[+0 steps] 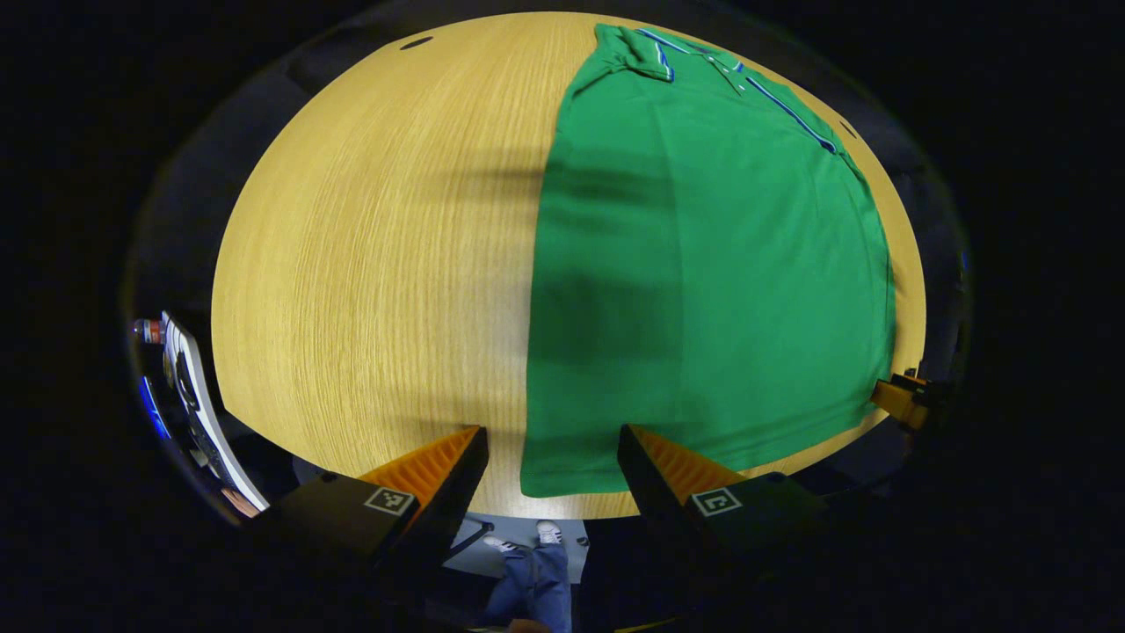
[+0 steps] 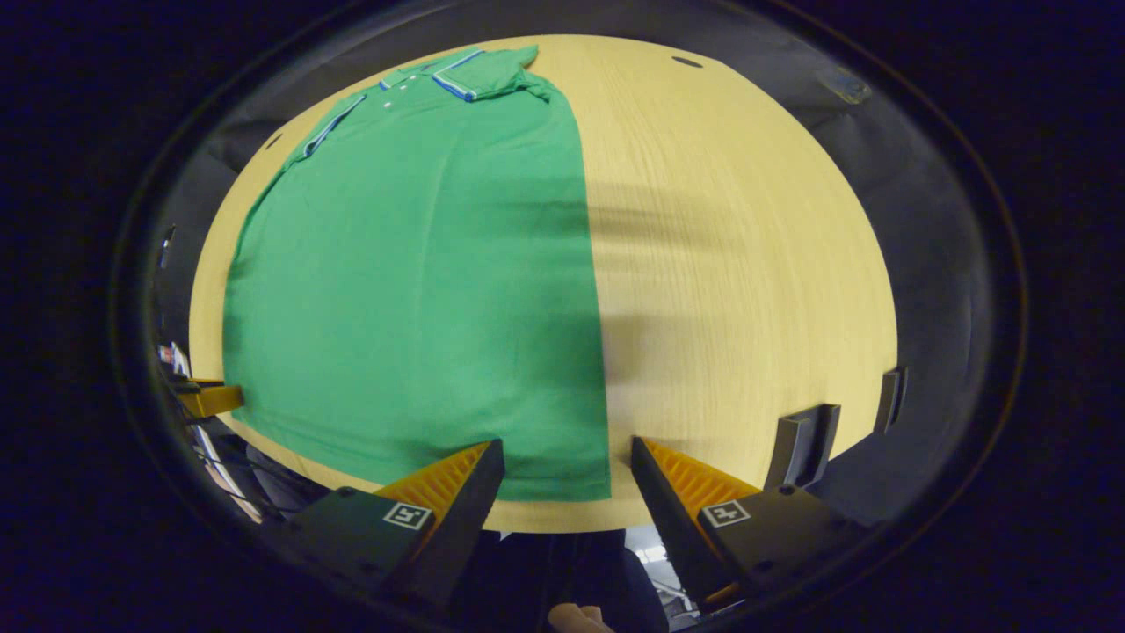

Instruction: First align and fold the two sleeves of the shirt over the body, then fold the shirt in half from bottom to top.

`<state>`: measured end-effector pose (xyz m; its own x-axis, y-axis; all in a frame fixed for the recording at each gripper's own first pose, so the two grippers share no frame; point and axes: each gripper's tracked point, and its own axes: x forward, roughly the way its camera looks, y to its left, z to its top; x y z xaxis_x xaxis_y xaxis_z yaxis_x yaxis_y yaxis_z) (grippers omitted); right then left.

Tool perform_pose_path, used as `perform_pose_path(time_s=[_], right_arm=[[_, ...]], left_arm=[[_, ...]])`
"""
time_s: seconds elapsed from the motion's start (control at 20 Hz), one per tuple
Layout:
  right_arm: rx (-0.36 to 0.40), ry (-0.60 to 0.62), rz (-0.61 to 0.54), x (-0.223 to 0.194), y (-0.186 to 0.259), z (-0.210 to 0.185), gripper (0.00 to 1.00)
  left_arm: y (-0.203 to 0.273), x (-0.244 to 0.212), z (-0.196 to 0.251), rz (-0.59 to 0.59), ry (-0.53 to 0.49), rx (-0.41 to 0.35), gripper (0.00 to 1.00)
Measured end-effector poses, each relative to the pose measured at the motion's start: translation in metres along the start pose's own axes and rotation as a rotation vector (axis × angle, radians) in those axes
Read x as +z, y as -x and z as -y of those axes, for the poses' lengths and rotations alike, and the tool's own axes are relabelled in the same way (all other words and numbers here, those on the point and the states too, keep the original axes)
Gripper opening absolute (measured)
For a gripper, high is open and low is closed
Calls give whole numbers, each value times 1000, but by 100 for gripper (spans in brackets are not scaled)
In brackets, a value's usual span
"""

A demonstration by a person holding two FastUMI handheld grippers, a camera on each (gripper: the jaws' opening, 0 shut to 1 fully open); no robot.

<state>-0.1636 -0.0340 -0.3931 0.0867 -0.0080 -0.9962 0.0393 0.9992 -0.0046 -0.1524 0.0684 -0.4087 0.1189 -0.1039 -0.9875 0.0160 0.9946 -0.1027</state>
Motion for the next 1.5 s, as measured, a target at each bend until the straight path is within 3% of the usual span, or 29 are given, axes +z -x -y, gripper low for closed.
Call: perform_pose_path(time_s=[0.25, 0.45, 0.55, 0.6, 0.65, 0.7, 0.75, 0.8, 0.85, 0.9, 1.05, 1.2, 1.5], right_arm=[[-3, 9, -115, 1, -1, -1, 95], [-3, -7, -136, 2, -2, -3, 95], [-3, 9, -125, 4, -1, -6, 88], [-3, 1, -115, 5, -1, -9, 70], [-2, 17, -112, 5, -1, -11, 51], [0, 19, -102, 6, -1, -11, 33], [2, 12, -104, 6, 0, -13, 22], [7, 18, -104, 7, 0, -12, 10], [16, 16, -108, 6, 0, -11, 8], [26, 2, -107, 6, -1, -12, 5], [49, -11, -108, 6, 0, -13, 7], [81, -7, -88, 8, 0, -14, 4], [107, 21, -31, 17, 19, -16, 7]], left_arm=[[0, 1, 2, -37, 7, 6, 99], [1, 0, 0, -38, 1, 5, 98], [1, 0, 4, -32, -25, 3, 92], [0, 1, 7, -30, -27, 3, 87], [0, 3, 11, -32, -28, 1, 70], [0, 3, 16, -32, -25, -2, 63], [0, 4, 18, -25, -24, -5, 42], [1, 6, 20, -13, -30, -10, 34], [0, 8, 22, 2, -37, -16, 22], [0, 8, 23, 13, -49, -28, 16], [0, 10, 21, 11, -30, -47, 4], [2, 7, 22, 31, -7, -50, 3], [15, 11, 30, 90, 14, -69, 3]])
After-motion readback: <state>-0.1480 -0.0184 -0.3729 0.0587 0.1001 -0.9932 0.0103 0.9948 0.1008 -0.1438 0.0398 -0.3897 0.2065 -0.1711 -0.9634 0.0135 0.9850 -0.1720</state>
